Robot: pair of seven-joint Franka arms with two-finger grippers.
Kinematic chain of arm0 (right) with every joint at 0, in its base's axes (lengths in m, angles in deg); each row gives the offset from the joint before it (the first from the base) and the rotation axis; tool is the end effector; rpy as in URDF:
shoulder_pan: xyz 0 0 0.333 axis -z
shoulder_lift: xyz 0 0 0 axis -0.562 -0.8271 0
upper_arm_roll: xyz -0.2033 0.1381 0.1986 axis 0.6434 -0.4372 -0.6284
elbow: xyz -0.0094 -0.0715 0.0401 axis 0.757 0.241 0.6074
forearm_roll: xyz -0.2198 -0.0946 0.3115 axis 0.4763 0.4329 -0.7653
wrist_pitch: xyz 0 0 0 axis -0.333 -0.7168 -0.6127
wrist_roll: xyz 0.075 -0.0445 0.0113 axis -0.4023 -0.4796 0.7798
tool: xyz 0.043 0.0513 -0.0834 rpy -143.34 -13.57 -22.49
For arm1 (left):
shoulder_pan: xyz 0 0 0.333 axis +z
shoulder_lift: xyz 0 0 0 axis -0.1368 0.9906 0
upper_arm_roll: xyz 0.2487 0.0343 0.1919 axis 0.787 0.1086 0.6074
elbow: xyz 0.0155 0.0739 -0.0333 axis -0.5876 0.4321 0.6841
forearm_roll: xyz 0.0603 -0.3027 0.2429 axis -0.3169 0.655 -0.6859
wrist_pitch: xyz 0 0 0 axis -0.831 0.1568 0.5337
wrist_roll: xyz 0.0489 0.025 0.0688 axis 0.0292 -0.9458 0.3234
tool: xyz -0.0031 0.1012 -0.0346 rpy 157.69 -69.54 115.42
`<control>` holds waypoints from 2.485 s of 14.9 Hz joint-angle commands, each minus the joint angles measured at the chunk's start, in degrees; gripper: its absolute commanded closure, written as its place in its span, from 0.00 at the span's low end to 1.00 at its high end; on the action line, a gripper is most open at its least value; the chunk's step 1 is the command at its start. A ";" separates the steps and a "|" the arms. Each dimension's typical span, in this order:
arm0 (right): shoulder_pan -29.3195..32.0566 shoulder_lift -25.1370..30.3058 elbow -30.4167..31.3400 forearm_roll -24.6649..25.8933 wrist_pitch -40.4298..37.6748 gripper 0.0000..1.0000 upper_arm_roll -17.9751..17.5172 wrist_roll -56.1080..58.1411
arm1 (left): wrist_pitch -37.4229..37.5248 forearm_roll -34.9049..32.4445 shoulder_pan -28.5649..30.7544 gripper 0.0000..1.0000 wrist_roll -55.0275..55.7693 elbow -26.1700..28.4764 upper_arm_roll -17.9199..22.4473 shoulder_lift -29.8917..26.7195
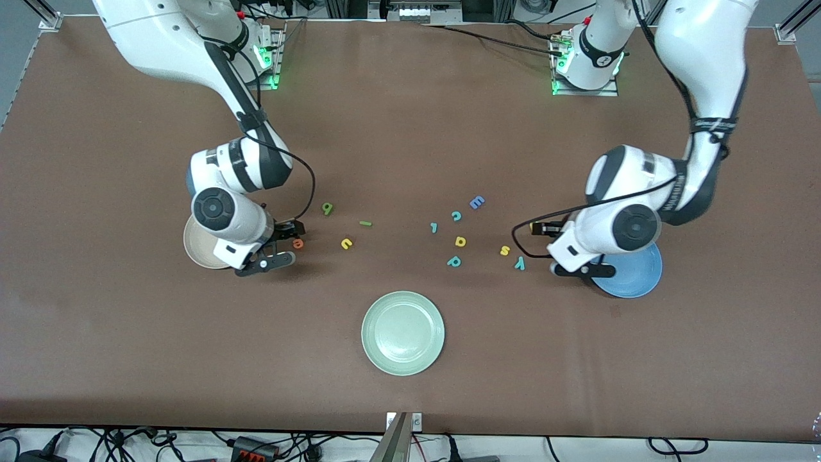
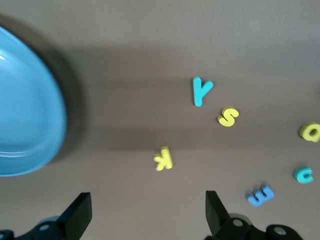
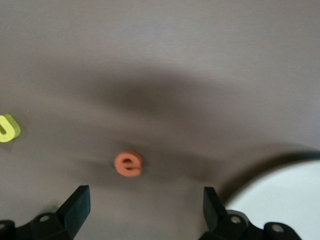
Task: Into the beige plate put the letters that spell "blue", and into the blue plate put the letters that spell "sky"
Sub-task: 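Reach the right gripper to the orange e while the left gripper reaches yellow k, then grasp the orange e with the right gripper while the left gripper grasps k, then drop the e on the beige plate while the left gripper drops k on blue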
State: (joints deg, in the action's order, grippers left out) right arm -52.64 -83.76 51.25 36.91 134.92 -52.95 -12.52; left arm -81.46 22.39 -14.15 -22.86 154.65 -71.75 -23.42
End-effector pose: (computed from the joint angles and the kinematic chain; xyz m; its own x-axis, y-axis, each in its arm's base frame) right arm 0.5968 0.2170 0.2113 0.9465 0.2960 -0.1288 0.2969 -0.9548 -0.0129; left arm 0.5960 -0.1904 0.2613 0.9538 0.0224 -0.2998 0.0225 -0.9997 -0.0033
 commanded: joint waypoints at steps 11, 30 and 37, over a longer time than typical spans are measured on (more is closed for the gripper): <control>-2.56 -3.25 1.40 -0.71 5.43 0.38 -0.14 -0.62 | -22.34 -1.77 -0.56 0.27 3.68 16.63 0.00 -0.97; 10.08 9.66 5.25 -0.53 -11.01 0.99 0.82 0.61 | -18.25 -1.86 -0.39 0.88 3.24 14.18 0.44 -0.61; 14.75 4.93 7.03 1.14 -7.68 0.93 0.91 1.40 | 3.14 -12.32 2.59 0.87 -5.18 -1.73 0.79 -1.32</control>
State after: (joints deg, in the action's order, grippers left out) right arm -38.68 -77.63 57.90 37.27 125.06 -51.46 -11.75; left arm -81.32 12.70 -13.36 -23.14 156.41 -70.99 -25.04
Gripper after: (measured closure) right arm 0.718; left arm 0.758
